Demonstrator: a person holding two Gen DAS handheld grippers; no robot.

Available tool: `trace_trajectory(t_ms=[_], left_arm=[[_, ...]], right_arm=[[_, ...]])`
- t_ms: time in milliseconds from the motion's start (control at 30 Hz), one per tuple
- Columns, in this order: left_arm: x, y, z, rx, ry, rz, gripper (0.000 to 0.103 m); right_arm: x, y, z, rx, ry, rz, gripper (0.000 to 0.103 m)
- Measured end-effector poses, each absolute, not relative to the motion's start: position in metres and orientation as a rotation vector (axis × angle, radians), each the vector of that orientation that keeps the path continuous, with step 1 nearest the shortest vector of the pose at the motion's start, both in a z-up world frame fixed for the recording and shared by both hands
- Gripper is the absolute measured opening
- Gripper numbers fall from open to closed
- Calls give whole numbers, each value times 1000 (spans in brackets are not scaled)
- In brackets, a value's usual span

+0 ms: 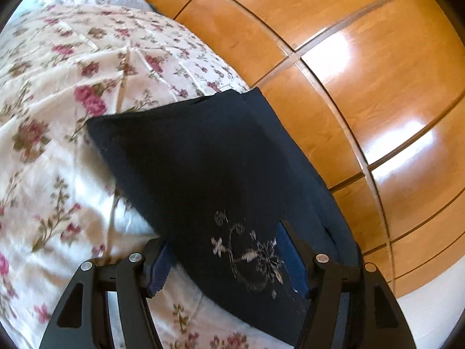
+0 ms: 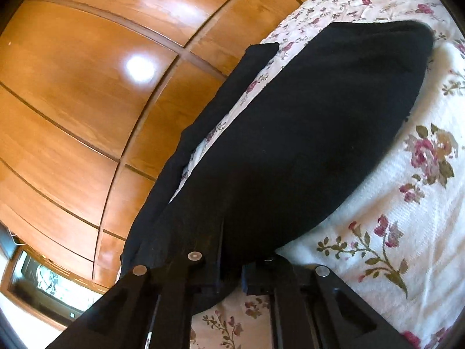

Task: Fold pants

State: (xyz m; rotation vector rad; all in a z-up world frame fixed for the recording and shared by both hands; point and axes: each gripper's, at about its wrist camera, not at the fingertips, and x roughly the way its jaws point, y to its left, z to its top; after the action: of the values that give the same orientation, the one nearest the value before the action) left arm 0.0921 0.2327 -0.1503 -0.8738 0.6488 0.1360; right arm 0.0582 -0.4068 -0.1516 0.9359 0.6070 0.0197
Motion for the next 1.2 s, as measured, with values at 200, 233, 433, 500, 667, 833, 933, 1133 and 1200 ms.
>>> trace_trajectory(t_ms=[200, 233, 433, 500, 667, 833, 933, 1133, 1200], left_arm=[[95, 222, -152, -770, 604, 164, 68], [96, 221, -152, -757, 602, 165, 68], [106, 223, -151, -711, 664, 163, 52], [103, 224, -154, -698, 669, 220, 28], [93, 239, -160, -795, 664, 219, 9], [79, 238, -149, -781, 646, 199, 7], [67, 241, -135, -810, 593, 159, 7], [43, 245, -118, -803, 544, 124, 6], [32, 250, -118, -825, 534, 126, 6]], right_arm=[[59, -403, -150, 883, 595, 3, 7], [59, -403, -151, 879, 593, 2, 7], [60, -400, -150, 855, 583, -5, 7], [61, -399, -150, 847, 580, -8, 7], [61, -399, -149, 837, 576, -8, 6], [63, -397, -146, 821, 592, -27, 6], [59, -401, -135, 823, 566, -27, 7], [53, -398, -112, 738, 573, -13, 7], [47, -395, -105, 704, 568, -8, 7]])
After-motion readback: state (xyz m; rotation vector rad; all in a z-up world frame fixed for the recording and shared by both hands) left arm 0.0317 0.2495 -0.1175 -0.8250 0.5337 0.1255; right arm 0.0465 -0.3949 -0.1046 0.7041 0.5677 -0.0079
